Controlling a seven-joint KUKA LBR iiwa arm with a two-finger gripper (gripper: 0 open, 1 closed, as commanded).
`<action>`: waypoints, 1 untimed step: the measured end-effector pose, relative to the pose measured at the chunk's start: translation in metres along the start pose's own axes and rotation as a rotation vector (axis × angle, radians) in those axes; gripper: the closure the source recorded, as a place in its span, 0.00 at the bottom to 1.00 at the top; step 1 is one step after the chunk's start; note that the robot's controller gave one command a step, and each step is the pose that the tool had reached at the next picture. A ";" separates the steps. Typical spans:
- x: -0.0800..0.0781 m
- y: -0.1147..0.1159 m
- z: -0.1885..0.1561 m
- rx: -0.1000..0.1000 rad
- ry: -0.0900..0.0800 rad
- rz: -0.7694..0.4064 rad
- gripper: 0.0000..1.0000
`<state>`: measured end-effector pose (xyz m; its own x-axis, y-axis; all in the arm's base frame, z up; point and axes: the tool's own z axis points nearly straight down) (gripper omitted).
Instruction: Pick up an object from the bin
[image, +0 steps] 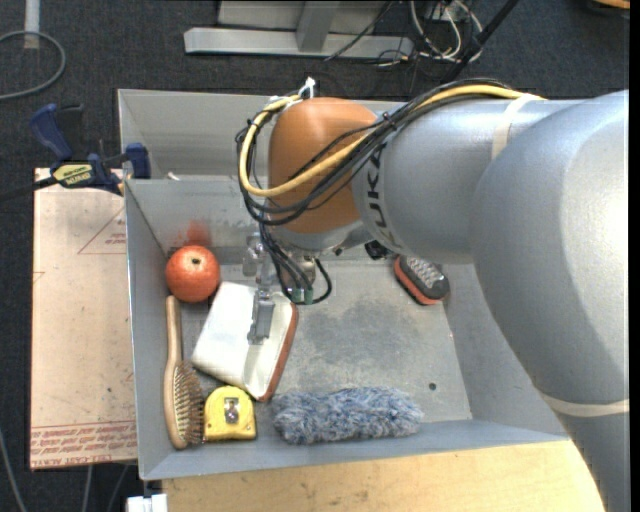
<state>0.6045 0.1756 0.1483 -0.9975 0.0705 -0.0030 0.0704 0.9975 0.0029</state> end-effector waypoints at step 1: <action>-0.007 0.005 0.043 -0.009 -0.025 -0.099 1.00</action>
Offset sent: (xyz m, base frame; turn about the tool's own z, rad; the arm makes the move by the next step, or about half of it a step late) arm 0.0000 0.0000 0.0000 0.0000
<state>0.6116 0.1799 0.1049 -0.9992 -0.0286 -0.0285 -0.0289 0.9995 0.0101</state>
